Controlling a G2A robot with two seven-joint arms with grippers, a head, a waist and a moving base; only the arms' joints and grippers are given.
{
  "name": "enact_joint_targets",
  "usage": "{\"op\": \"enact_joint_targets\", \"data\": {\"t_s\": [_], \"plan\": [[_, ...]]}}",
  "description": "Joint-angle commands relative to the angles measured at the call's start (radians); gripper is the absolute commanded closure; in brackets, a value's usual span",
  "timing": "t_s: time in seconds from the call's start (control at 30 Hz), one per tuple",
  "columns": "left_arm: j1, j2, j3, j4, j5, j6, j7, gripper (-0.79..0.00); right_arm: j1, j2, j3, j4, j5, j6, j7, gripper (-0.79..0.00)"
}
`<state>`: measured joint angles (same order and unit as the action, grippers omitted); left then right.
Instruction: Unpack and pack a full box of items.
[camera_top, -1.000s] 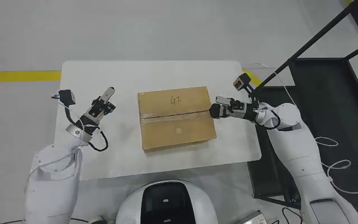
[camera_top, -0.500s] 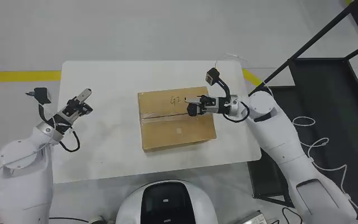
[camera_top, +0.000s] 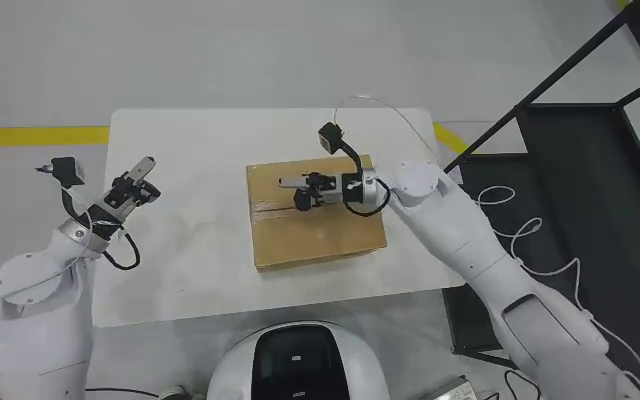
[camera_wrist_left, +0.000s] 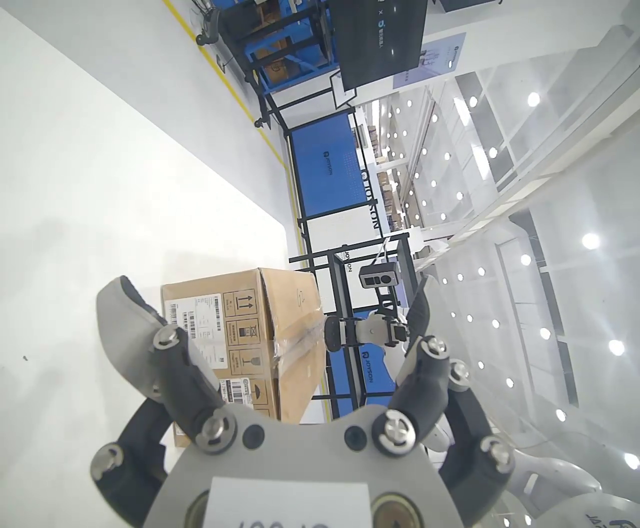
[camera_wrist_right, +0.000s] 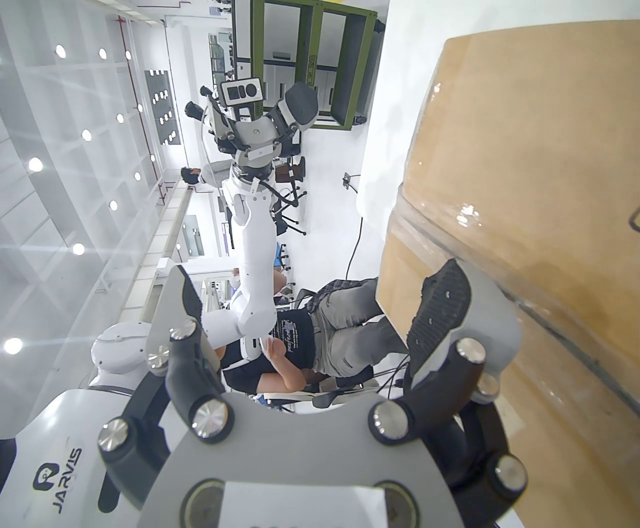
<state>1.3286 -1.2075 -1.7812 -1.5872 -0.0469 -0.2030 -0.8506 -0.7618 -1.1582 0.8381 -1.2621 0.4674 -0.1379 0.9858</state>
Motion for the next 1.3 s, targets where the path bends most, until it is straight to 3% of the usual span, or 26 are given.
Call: {"op": "enact_joint_targets", "data": {"t_s": [0.0, 0.23, 0.77, 1.03, 1.27], "plan": [[0.000, 0.000, 0.000, 0.000, 0.000, 0.000, 0.000, -0.785, 0.015, -0.012, -0.023, 0.009, 0.006, -0.001, -0.005, -0.785], [0.000, 0.000, 0.000, 0.000, 0.000, 0.000, 0.000, -0.785, 0.073, -0.061, -0.104, 0.072, -0.004, -0.010, -0.045, -0.785], [-0.002, 0.002, -0.002, -0.002, 0.020, 0.018, 0.035, -0.785, 0.056, -0.070, -0.111, 0.033, -0.008, 0.001, -0.076, -0.785], [-0.046, 0.032, -0.081, 0.031, 0.160, 0.048, 0.045, -0.785, 0.081, -0.108, -0.161, 0.062, -0.006, 0.004, -0.078, -0.785], [-0.068, 0.044, -0.128, 0.084, 0.079, 0.037, 0.035, -0.785, 0.119, -0.146, -0.196, 0.128, -0.014, -0.016, -0.096, -0.785]]}}
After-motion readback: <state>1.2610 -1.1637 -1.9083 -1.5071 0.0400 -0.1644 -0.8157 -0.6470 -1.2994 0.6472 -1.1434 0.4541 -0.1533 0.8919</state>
